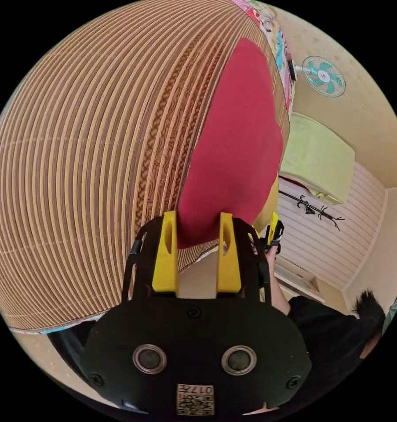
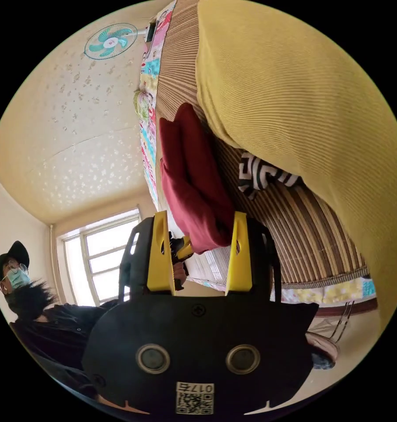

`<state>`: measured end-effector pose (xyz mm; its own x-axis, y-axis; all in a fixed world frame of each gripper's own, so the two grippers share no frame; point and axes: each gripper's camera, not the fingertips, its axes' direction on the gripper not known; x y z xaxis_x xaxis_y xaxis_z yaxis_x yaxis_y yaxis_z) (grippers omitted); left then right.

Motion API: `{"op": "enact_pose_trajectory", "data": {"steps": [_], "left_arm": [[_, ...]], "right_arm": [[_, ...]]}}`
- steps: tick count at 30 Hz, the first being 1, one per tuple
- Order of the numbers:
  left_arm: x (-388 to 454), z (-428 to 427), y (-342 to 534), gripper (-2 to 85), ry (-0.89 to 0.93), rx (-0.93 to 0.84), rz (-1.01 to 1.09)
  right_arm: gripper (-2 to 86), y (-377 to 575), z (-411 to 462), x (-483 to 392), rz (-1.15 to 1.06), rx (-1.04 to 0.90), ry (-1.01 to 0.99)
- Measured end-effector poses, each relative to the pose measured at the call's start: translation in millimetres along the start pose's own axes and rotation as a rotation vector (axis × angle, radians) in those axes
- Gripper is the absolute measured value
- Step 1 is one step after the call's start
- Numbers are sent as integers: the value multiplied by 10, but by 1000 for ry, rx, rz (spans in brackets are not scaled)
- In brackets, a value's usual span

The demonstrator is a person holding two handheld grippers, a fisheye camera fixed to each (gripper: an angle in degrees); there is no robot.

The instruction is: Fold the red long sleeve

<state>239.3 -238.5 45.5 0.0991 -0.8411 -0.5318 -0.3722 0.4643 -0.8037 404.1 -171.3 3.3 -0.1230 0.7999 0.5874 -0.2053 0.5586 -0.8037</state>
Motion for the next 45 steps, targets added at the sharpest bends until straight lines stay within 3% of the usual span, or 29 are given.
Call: {"op": "enact_pose_trajectory", "data": {"steps": [6, 9, 11, 14, 18, 23, 28, 33, 36, 39, 41, 44, 45], "left_arm": [[372, -27, 462, 66, 172, -75, 192], [531, -92, 790, 65, 137, -107, 283], [579, -187, 1024, 64, 118, -120, 353], [582, -656, 1454, 64, 41, -51, 467], [505, -1935, 2243, 80, -41, 148, 657], [-79, -3615, 3617, 129, -76, 461, 751], [-1171, -4790, 5521, 136, -231, 865, 564], [-2364, -4841, 7015, 131, -190, 1186, 240], [-3025, -4491, 7651, 126, -105, 1292, 32], [-3465, -4022, 8065, 124, -31, 1355, -105], [-3620, -3777, 8167, 120, -17, 1353, -149], [-3738, -3501, 8133, 116, -50, 1303, -187], [-3744, -3444, 8070, 115, -73, 1282, -180]], "right_arm": [[261, 733, -224, 605, 351, 151, -200], [279, 793, 74, 682, 318, 153, -440], [246, 686, 370, 556, 239, 138, -648], [159, 695, 714, 89, 147, 43, -568], [119, 998, 1361, -725, 0, -91, -588], [106, 1745, 3016, -2213, -188, -378, -677], [106, 2724, 4569, -3411, -266, -566, -798], [107, 3862, 6014, -4046, -183, -586, -1011], [105, 4492, 6765, -3998, -162, -548, -894], [100, 5046, 7374, -3470, -81, -549, -613], [88, 5429, 7727, -2683, 84, -687, -369], [60, 5627, 7491, -1902, 127, -759, -28], [50, 5645, 7420, -1808, 102, -796, -13]]}}
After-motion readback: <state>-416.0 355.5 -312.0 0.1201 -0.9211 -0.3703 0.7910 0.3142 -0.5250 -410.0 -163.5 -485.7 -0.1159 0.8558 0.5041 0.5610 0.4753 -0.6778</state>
